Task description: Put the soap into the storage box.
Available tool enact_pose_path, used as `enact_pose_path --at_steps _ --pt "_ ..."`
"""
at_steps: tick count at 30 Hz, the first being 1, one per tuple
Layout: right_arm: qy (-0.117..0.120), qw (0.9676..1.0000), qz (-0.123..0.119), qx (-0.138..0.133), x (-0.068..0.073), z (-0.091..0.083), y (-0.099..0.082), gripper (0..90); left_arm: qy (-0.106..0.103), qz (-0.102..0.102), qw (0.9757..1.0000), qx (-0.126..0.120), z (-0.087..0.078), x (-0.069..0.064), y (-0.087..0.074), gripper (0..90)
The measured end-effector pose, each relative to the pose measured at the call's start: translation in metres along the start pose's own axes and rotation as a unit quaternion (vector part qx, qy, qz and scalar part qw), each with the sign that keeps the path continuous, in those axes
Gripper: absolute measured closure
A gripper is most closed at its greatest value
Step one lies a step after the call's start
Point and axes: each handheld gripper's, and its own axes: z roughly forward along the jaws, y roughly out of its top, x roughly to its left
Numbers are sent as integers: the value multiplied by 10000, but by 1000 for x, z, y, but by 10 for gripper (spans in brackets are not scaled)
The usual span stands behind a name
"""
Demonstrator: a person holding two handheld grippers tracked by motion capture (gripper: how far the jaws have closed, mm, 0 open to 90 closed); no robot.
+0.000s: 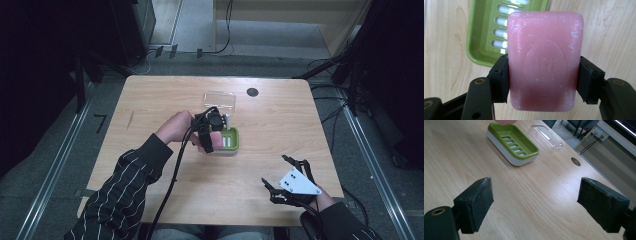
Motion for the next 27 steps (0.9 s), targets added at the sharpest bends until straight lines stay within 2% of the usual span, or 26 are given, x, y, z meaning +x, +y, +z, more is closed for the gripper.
enact_pose_path --at_steps 12,27 --pt "9 10000 -16 9 0 -1 -1 133 -45 139 9999 18 8 9 8 386" --pt "27 10000 -8 18 0 -1 -1 133 -49 179 9998 32 26 24 15 386"
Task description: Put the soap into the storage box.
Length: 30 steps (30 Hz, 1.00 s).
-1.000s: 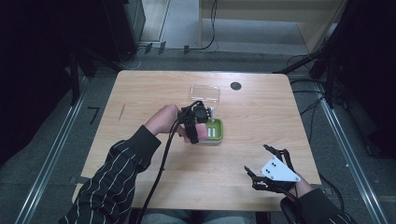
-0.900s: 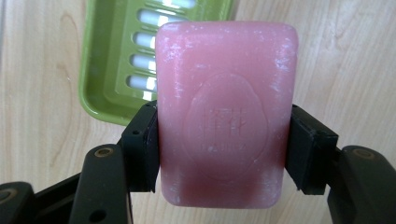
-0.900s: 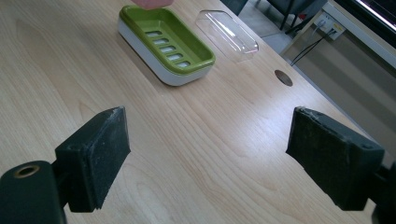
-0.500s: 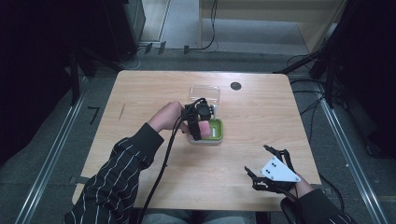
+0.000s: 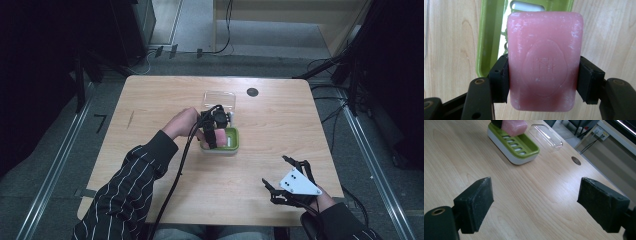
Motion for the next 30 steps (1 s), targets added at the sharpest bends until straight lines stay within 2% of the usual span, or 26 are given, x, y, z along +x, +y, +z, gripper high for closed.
enact_pose_path --at_steps 15,18,22,30 --pt "9 10000 -19 -1 0 0 0 133 -1 39 10000 74 13 10 9 386" --pt "3 10000 -33 1 0 0 0 133 20 110 9998 144 15 12 11 386" --pt "10 10000 -35 -8 0 0 0 133 33 99 9997 216 21 15 12 386" --pt "14 10000 -26 -1 0 1 0 133 27 173 9997 176 29 18 14 386"
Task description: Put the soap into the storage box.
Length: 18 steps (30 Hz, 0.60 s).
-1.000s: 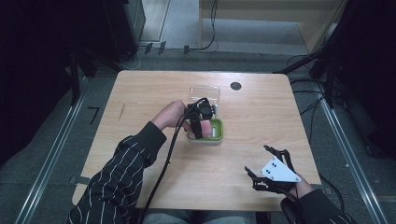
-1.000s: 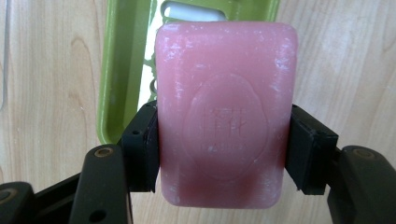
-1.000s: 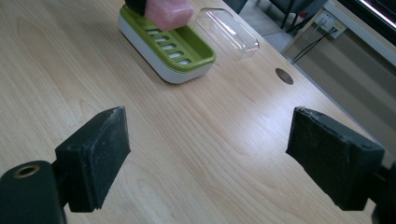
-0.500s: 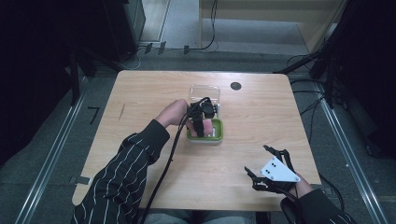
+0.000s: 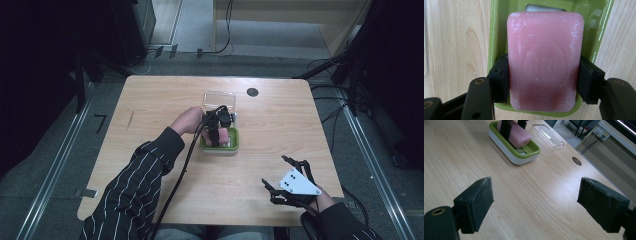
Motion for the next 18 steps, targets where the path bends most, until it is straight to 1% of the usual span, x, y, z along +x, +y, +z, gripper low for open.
enact_pose_path --at_steps 1,5,7,9,16,18 --pt "1 10000 0 0 0 0 0 133 0 -20 10000 -15 1 0 0 386" --pt "1 10000 -2 -1 0 0 0 133 50 21 10000 -14 4 1 1 386" --pt "5 10000 -1 -2 0 0 0 133 50 -29 10000 -41 5 1 1 385" --pt "4 10000 -1 -3 0 0 0 133 44 -9 10000 -7 6 2 2 385" --pt "1 10000 2 -9 0 0 0 133 8 -54 10000 -2 7 2 2 383" --pt "8 10000 -5 -9 0 0 0 133 -13 -63 9999 -127 4 3 2 361"
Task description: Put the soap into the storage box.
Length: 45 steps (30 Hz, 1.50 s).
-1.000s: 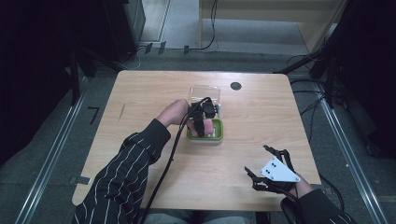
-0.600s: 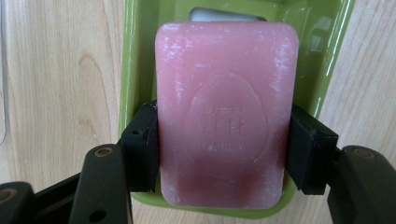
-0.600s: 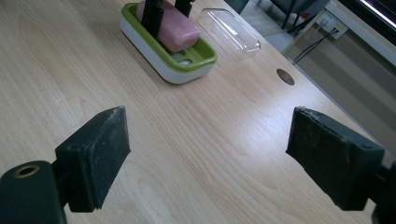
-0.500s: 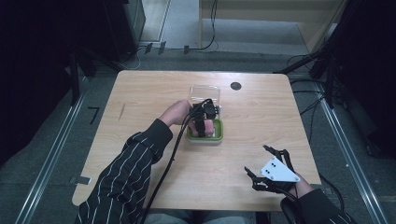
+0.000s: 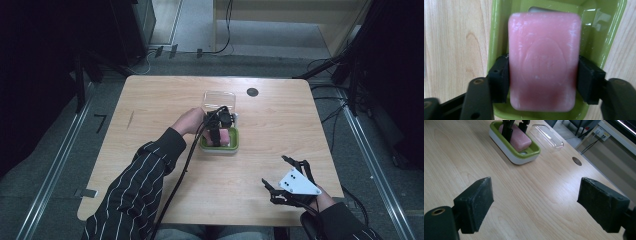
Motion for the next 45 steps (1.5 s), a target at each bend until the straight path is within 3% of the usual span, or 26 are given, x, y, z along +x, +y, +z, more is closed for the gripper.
enact_pose_path --at_steps 4,11,19,28,38,45 --pt "0 10000 -5 4 0 0 0 133 27 -112 9999 -79 -7 0 0 316" --pt "-14 10000 6 8 0 -1 -1 133 114 -424 9990 23 -18 -1 -5 139" --pt "-14 10000 -11 9 1 -1 1 133 189 -847 9962 -69 -39 -11 -18 104" --pt "-7 10000 -13 -12 1 -1 1 133 288 -980 9948 40 -54 -25 -34 80" --pt "-1 10000 -33 -6 1 0 1 133 280 -959 9949 136 -53 -39 -52 85" --pt "-10 10000 -41 -5 1 0 2 133 263 -1064 9936 280 -49 -50 -67 85"
